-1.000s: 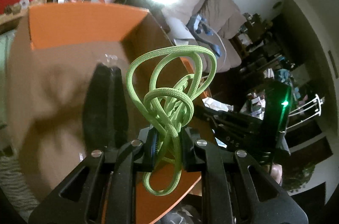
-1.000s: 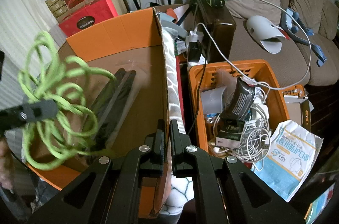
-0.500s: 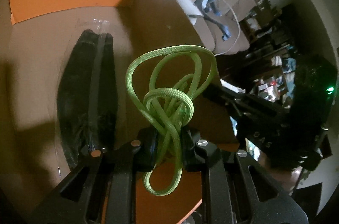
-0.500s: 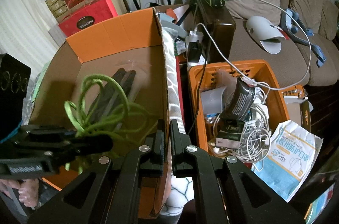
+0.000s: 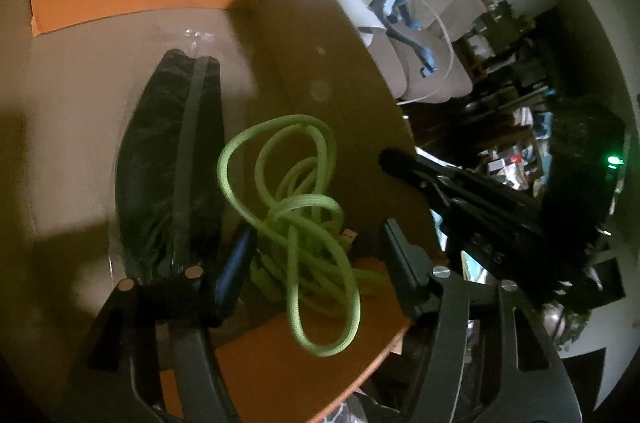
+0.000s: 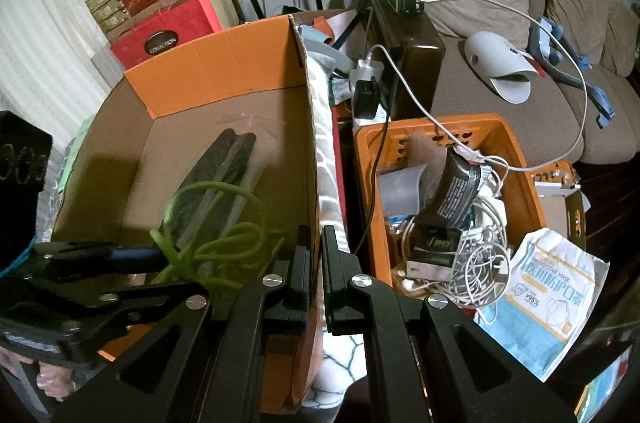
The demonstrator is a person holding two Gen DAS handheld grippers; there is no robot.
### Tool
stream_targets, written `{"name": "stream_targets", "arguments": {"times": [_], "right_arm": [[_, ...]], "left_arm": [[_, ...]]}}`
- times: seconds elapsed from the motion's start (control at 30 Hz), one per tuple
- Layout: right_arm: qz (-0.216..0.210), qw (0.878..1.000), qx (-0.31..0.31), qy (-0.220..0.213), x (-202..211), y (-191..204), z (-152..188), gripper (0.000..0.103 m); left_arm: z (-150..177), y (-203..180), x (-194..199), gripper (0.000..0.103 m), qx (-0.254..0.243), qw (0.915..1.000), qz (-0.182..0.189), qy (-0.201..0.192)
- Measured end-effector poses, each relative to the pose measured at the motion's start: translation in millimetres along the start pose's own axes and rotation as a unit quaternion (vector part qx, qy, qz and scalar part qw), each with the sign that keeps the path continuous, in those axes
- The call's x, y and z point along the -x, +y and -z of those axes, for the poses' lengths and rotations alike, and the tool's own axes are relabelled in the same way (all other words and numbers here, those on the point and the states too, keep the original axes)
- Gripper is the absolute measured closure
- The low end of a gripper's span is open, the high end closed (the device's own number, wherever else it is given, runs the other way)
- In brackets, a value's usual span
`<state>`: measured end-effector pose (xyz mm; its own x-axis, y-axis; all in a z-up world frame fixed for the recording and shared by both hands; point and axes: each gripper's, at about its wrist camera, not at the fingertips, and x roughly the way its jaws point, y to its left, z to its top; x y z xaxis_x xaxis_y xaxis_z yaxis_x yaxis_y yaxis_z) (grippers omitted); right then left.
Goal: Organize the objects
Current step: 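Carry the green cord with the left tool into the box and release, then move the left tool back to the green power bank and grasp it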
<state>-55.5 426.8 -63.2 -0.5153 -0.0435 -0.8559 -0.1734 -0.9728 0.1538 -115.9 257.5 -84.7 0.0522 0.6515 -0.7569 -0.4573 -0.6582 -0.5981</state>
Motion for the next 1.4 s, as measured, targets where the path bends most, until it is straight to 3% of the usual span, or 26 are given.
{"name": "stream_targets", "arguments": {"times": [0.4, 0.47, 0.53, 1.03, 1.4], "right_arm": [[0.000, 1.000, 0.000, 0.000, -0.2, 0.9, -0.1, 0.099], [0.000, 1.000, 0.000, 0.000, -0.3, -0.6, -0.4, 0.099], [-0.001, 1.000, 0.001, -0.001, 0.0, 0.9, -2.4, 0.099], [-0.034, 0.999, -0.002, 0.001, -0.5, -4.7, -5.3, 0.099], [-0.053, 0.999, 0.004, 0.004, -1.0, -6.6, -4.9, 0.098]], "left_arm": [[-0.3, 4.0, 61.0, 0.039, -0.023, 0.9988, -0.010, -0.042], [-3.5, 9.3, 70.7, 0.024, -0.019, 0.9984, -0.013, -0.051], [-6.9, 15.3, 79.1, 0.018, -0.016, 0.9975, -0.019, -0.066], [0.4, 65.7, 140.4, 0.017, 0.007, 0.9936, -0.030, -0.109], [14.4, 133.9, 178.9, 0.017, 0.046, 0.9881, -0.065, -0.132]]}}
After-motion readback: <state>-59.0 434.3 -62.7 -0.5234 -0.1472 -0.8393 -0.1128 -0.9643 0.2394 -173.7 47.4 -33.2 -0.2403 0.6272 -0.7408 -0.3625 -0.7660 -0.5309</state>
